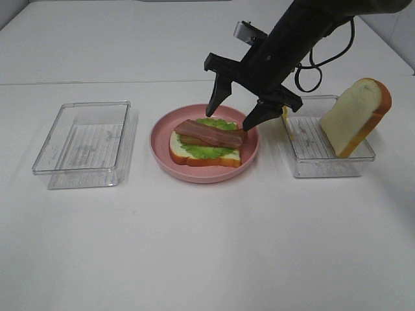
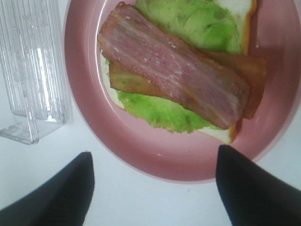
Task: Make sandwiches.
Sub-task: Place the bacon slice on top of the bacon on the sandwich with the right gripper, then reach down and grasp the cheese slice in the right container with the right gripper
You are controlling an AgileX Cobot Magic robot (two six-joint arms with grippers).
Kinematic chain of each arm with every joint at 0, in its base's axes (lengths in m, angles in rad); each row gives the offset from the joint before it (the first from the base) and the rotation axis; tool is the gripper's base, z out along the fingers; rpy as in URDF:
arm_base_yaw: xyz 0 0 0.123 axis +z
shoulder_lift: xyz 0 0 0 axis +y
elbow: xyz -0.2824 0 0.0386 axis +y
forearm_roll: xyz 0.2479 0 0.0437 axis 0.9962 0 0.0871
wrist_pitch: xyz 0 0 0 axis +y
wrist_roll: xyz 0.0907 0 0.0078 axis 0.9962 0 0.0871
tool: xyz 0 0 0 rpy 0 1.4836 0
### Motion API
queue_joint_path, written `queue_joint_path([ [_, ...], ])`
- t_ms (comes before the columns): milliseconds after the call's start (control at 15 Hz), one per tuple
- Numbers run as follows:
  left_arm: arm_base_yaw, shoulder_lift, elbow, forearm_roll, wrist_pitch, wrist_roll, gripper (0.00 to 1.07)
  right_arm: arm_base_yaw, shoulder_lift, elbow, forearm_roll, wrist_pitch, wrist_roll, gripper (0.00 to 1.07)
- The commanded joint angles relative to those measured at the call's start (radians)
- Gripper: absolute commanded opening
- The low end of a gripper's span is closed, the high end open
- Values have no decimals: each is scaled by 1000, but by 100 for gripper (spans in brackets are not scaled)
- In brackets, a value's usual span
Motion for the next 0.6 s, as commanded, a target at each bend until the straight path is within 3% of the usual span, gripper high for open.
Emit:
queue_joint_path([
  [67,-4,-22,2,-5,-10,3,83,-2,-56,-3,-56,50,-2,69],
  [267,-4,-22,2,-5,-10,3,83,-3,-109,-39,-220,137,28,69],
  [600,-4,-22,2,-5,-10,3,83,-3,-61,-263,-467,264,107,62],
])
